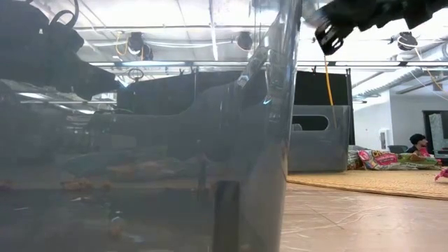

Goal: Pick and place Granola Bars by type
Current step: Put the top blue granola bar into the top right black bin

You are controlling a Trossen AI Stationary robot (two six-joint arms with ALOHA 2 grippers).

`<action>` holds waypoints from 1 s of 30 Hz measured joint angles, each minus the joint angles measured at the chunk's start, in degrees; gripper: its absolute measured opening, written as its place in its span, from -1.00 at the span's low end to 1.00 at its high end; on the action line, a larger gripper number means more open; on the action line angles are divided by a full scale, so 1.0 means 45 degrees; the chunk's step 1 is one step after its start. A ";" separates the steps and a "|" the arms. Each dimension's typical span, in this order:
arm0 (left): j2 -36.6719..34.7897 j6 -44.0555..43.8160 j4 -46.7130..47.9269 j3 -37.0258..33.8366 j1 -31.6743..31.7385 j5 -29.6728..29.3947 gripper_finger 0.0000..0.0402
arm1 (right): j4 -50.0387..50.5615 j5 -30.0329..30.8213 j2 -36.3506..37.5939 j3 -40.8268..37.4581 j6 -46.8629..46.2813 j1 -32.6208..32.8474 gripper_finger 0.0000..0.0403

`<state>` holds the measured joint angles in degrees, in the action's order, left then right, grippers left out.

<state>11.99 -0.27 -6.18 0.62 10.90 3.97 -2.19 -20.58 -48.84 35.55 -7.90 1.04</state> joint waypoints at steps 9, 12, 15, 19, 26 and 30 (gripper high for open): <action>0.0000 0.0000 -0.0003 -0.0002 0.0000 0.0000 0.08 | -0.0798 -0.4783 -0.0008 -0.0005 0.1182 0.1084 -1.00; 0.0000 0.0000 -0.0003 0.0001 -0.0002 0.0000 0.08 | -0.0765 -0.4452 -0.0124 -0.0005 0.1268 0.1131 -1.00; -0.0004 0.0000 -0.0003 -0.0001 -0.0001 0.0000 0.08 | -0.0712 -0.3391 -0.0160 -0.0005 0.1256 0.1129 -1.00; 0.0000 0.0000 0.0006 0.0001 0.0001 0.0000 0.08 | -0.0578 -0.1357 -0.0170 -0.0005 0.1251 0.1131 -1.00; -0.0004 0.0000 0.0000 0.0001 0.0002 0.0000 0.08 | -0.0147 0.4435 -0.0183 -0.0005 0.1207 0.1121 -1.00; 0.0000 0.0000 0.0001 0.0001 0.0003 0.0000 0.08 | 0.0164 0.4892 -0.0204 -0.0005 0.1234 0.1121 -1.00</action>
<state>11.99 -0.27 -6.18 0.62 10.92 3.97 -1.45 1.43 -49.76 35.53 -2.35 6.09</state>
